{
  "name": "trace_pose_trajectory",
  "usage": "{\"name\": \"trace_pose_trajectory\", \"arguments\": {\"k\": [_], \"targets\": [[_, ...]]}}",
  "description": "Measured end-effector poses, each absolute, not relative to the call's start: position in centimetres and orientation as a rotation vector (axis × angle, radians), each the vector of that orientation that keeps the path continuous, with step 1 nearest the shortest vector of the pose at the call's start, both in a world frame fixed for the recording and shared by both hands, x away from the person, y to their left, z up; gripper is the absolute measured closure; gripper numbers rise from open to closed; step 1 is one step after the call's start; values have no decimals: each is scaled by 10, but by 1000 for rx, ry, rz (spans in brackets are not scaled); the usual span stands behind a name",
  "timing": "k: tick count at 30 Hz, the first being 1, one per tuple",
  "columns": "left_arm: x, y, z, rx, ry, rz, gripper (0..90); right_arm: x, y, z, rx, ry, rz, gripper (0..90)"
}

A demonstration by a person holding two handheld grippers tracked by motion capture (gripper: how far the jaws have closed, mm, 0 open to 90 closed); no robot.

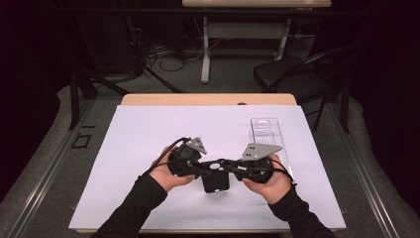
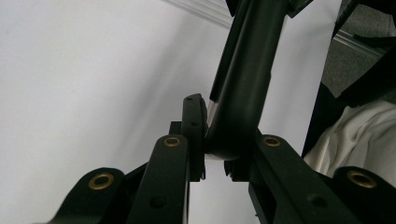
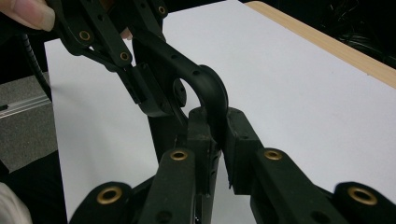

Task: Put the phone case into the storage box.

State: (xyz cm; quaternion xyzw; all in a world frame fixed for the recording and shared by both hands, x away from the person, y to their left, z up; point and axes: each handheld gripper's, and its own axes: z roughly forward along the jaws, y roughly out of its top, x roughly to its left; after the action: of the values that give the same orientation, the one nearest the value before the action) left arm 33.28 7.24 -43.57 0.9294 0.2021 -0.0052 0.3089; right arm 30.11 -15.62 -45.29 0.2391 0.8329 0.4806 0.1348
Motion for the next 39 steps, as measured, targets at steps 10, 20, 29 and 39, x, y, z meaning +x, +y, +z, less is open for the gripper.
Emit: {"name": "trace_pose_trajectory", "arguments": {"k": [10, 20, 29, 39], "targets": [[333, 72, -435, 2454, 539, -12, 812, 302, -156, -453, 686, 2409, 1394, 824], [332, 72, -435, 2459, 537, -9, 811, 302, -157, -454, 687, 2412, 1405, 824], [332, 72, -435, 2457, 537, -8, 811, 302, -157, -454, 686, 2409, 1410, 824], [333, 74, -434, 2447, 542, -10, 809, 304, -157, -454, 689, 2409, 1422, 826]]}}
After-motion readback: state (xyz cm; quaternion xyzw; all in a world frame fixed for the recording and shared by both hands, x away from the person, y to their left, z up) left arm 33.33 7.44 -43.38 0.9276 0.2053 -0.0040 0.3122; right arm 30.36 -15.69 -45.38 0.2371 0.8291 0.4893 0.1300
